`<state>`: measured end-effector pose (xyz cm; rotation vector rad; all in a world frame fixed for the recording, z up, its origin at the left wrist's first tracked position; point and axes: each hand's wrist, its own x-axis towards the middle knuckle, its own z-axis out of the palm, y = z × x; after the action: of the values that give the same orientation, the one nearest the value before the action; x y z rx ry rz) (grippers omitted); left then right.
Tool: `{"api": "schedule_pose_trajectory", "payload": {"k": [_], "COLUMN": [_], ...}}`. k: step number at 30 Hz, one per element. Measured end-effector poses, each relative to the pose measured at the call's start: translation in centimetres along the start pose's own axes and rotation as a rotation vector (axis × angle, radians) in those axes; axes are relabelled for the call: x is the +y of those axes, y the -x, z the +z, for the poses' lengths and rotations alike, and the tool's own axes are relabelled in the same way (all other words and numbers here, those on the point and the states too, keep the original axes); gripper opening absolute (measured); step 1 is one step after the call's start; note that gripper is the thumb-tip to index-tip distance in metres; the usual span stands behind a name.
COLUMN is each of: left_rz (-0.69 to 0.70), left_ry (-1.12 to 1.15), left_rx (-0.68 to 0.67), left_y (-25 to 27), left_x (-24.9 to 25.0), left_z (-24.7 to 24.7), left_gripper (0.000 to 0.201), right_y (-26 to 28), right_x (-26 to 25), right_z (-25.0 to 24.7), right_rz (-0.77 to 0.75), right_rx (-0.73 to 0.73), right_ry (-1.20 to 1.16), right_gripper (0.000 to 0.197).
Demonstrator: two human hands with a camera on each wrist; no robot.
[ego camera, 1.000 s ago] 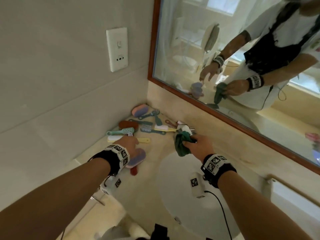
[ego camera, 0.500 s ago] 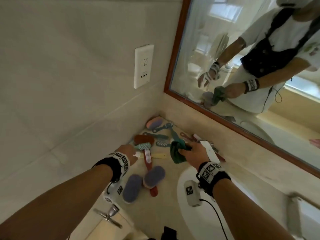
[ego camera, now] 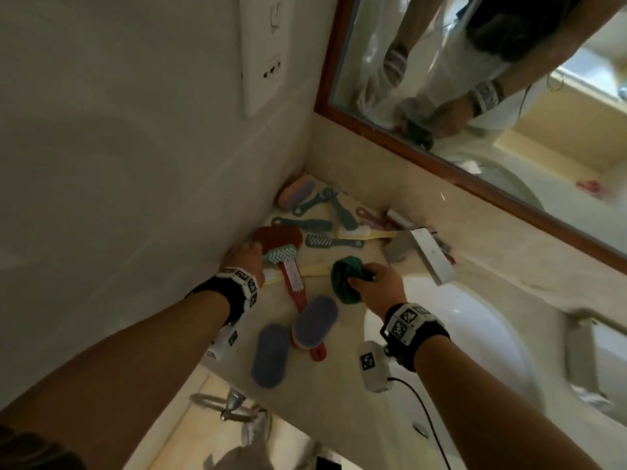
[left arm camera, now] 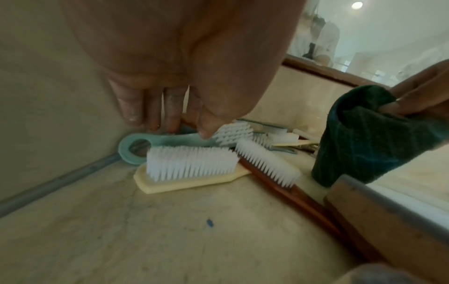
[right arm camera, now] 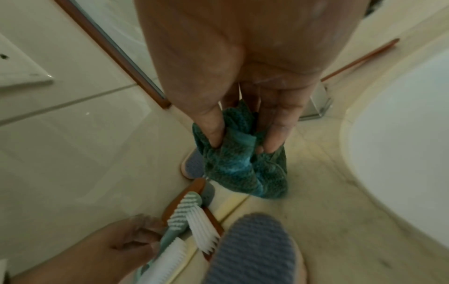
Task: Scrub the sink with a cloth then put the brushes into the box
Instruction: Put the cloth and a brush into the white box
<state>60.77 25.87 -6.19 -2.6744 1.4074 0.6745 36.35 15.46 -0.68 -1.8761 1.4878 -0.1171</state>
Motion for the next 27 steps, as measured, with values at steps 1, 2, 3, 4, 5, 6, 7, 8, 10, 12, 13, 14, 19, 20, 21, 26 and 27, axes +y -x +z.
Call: {"api": "schedule_pose_trajectory", "payload": {"k": [1, 2, 3, 4, 5, 6, 7, 8, 10, 12, 13, 14, 19, 20, 21, 26, 27], "left_rz": [-0.007, -0.020, -0.038, -0.049, -0.054, -0.047, -0.036, -0.024, -0.002, 0.022, 0.025, 0.026, 0.009, 0.011, 0.019, 0.099, 0.140], "left_ry": [-0.004, 0.001, 0.008, 0.012, 0.012, 0.002, -0.014, -0.029, -0.047, -0.050, -0.046, -0.033, 0.040, 0.037, 0.038, 0.092, 0.135], "left_rx": [-0.005, 0.000, 0.007, 0.018, 0.021, 0.022, 0.019, 0.023, 0.029, 0.016, -0.002, -0.014, 0.003, 0.010, 0.020, 0.108, 0.131], "left_y": [-0.3, -0.5, -0.5, -0.6, -0.6, -0.7, -0.8, -0.9, -0.8, -0.8, -0.7, -0.7, 0.5, 0.9, 1.4, 3.5, 3.7], "left_x": [-0.1, -0.1, -0.1, -0.1, 0.0, 0.1, 0.1, 0.0, 0.1, 0.0, -0.1, -0.2, -0.4, -0.2, 0.3, 4.7, 5.7], "left_z": [0.3, 0.7, 0.9, 1.2, 1.3, 1.4, 1.5, 1.5, 1.4, 1.3, 1.2, 1.1, -0.8, -1.5, -2.3, -7.6, -8.6], "left_gripper": [0.049, 0.048, 0.047, 0.044, 0.041, 0.036, 0.030, 0.025, 0.019, 0.018, 0.020, 0.022, 0.030, 0.031, 0.032, 0.020, 0.016], "right_y": [0.1, 0.2, 0.3, 0.5, 0.5, 0.6, 0.6, 0.7, 0.8, 0.9, 1.0, 1.0, 1.7, 1.9, 2.1, 3.6, 3.9], "right_x": [0.4, 0.8, 1.1, 1.3, 1.5, 1.7, 1.7, 1.7, 1.6, 1.4, 1.2, 1.2, 0.7, 0.5, 0.2, -1.6, -2.0], "right_z": [0.4, 0.8, 1.0, 1.2, 1.2, 1.2, 1.2, 1.1, 0.8, 0.4, 0.1, -0.1, -2.3, -2.9, -3.7, -8.2, -9.4], "right_rz": [0.024, 0.046, 0.064, 0.077, 0.083, 0.085, 0.090, 0.090, 0.086, 0.073, 0.064, 0.053, 0.013, -0.003, -0.020, -0.093, -0.105], "right_rx": [-0.010, -0.023, -0.031, -0.032, -0.028, -0.022, -0.017, -0.014, -0.012, -0.002, 0.000, 0.001, 0.002, 0.014, 0.028, 0.127, 0.145], "right_ry": [0.007, 0.004, 0.003, 0.000, 0.004, 0.006, 0.006, 0.007, 0.015, 0.010, 0.011, 0.017, 0.035, 0.030, 0.021, -0.016, -0.022], "right_gripper": [0.039, 0.040, 0.041, 0.041, 0.041, 0.040, 0.040, 0.039, 0.037, 0.036, 0.036, 0.035, 0.033, 0.033, 0.032, 0.030, 0.029]}}
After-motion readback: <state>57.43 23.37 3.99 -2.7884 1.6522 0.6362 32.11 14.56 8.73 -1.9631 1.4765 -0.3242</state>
